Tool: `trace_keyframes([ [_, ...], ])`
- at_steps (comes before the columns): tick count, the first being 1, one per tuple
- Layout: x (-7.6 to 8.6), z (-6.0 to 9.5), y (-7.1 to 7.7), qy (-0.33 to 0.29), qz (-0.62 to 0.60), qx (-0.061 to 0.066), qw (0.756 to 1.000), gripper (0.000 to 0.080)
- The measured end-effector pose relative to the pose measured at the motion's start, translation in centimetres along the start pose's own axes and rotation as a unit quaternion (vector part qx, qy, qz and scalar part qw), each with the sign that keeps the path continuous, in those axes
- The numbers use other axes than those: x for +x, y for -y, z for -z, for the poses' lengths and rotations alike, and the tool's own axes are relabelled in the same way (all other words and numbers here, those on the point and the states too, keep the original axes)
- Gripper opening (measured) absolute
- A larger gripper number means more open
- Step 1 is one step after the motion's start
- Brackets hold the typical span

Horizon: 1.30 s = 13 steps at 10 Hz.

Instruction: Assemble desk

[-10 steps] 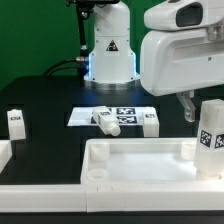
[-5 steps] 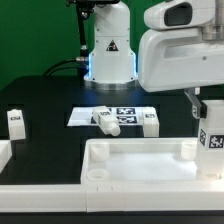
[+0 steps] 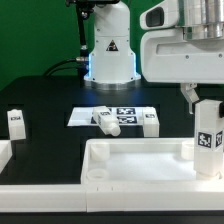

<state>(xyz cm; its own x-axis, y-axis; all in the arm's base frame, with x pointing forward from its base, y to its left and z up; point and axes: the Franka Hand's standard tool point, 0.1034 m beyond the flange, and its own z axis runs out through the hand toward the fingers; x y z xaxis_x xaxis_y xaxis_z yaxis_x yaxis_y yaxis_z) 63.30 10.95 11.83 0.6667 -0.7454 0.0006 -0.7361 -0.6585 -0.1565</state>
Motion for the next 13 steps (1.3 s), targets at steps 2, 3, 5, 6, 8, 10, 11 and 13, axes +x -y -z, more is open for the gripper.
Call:
trace_keyframes([
  [2,-0.05,-0.03,0.0,0.008,-0.092,0.005,0.996,0.0287],
  [3,-0.37,-0.11,0.26,0.019,-0.231,0.01,0.973,0.0287],
  [5,-0.13,-0.15,0.26,0.032,-0.282,0.018,0.959,0.0287],
  [6,-0.22,-0.15,0.27,0.032,-0.259,0.018,0.965,0.0288],
  [8,-0.12,-0.12,0.1,0.031,-0.089,0.015,0.995,0.0462],
  [10,-0.2,0.44,0.84,0.043,0.079,-0.001,0.996,0.0604],
  [11,-0.19,0.39,0.94,0.041,0.106,0.002,0.994,0.0642],
  [13,0.06,0.35,0.69,0.033,0.247,-0.004,0.968,0.0647],
])
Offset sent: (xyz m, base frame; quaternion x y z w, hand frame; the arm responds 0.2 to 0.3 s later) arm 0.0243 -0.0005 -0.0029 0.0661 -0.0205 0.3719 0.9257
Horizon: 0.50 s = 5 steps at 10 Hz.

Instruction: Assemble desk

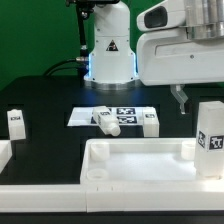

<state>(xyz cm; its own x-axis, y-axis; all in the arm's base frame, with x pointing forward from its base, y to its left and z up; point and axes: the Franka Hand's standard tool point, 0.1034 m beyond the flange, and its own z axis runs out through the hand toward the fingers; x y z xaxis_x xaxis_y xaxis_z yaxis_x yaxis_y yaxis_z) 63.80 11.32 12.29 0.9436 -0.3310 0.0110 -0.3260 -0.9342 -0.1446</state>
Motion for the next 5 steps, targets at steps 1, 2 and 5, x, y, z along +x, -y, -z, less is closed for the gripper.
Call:
trace_keyframes([
  [1,0.24,0.05,-0.12,-0.011,0.107,-0.021,0.994,0.0648],
  [2,0.38,-0.25,-0.24,-0.014,0.187,-0.034,0.982,0.0648],
  [5,0.1,-0.84,-0.29,-0.009,0.205,-0.037,0.978,0.0523],
])
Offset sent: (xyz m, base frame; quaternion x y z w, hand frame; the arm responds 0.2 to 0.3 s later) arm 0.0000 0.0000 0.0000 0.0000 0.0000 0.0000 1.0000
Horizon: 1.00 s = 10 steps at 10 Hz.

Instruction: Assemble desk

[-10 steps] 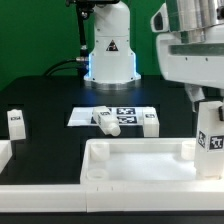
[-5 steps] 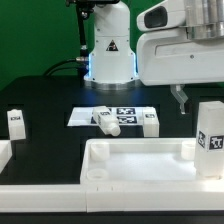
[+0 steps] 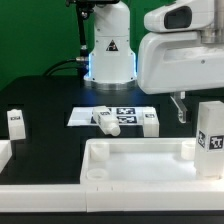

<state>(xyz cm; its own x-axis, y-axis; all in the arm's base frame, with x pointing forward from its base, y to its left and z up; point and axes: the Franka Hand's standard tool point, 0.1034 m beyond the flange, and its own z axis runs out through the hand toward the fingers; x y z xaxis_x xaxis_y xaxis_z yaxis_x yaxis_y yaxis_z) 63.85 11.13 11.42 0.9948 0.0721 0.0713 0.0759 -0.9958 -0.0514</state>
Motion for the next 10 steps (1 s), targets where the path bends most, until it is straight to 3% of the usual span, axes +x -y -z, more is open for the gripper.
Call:
trace_keyframes([
  [1,-0.03,-0.02,0.07,0.0,-0.024,0.001,1.0,0.0523],
  [3,-0.05,-0.04,0.11,0.001,-0.079,0.002,0.997,0.0283],
  [5,-0.07,0.0,0.18,0.0,-0.209,0.002,0.978,0.0284],
  [6,-0.17,-0.1,0.26,0.0,-0.308,0.001,0.951,0.0284],
  [7,-0.15,-0.18,0.1,-0.001,-0.413,0.01,0.911,0.0284],
  [8,-0.13,-0.17,-0.01,0.001,-0.458,0.013,0.889,0.0284],
  [10,-0.16,-0.18,0.05,0.002,-0.487,0.014,0.873,0.0284],
])
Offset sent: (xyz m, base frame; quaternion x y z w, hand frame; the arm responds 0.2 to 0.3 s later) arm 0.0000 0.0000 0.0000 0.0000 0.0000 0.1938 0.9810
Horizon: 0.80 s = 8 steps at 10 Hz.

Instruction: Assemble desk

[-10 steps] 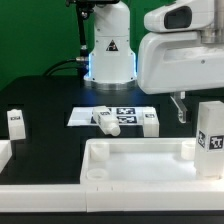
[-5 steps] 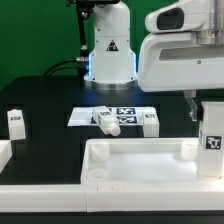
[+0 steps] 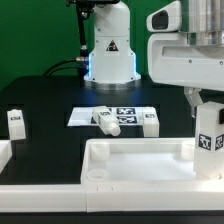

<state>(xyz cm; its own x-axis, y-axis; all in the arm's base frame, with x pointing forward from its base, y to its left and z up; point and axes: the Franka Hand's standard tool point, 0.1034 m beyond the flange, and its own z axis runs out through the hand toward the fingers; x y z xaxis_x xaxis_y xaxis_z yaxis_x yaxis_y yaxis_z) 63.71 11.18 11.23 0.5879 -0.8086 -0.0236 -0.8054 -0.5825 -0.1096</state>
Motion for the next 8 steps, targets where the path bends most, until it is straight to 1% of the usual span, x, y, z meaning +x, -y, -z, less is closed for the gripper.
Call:
trace_keyframes([
  [2,-0.01,-0.01,-0.01,0.005,-0.064,0.003,0.998,0.0284],
  [3,-0.14,-0.08,0.09,0.02,-0.203,0.013,0.979,0.0285],
  [4,-0.12,-0.08,0.07,0.021,-0.238,0.018,0.971,0.0285],
  [5,-0.21,-0.07,0.06,0.023,-0.202,0.018,0.979,0.0285],
  [6,-0.21,-0.12,0.05,0.022,-0.188,0.018,0.982,0.0285],
  [7,-0.14,-0.07,0.05,0.017,-0.102,0.018,0.994,0.0456],
  [8,-0.35,-0.01,0.24,0.011,0.038,0.017,0.999,0.0602],
])
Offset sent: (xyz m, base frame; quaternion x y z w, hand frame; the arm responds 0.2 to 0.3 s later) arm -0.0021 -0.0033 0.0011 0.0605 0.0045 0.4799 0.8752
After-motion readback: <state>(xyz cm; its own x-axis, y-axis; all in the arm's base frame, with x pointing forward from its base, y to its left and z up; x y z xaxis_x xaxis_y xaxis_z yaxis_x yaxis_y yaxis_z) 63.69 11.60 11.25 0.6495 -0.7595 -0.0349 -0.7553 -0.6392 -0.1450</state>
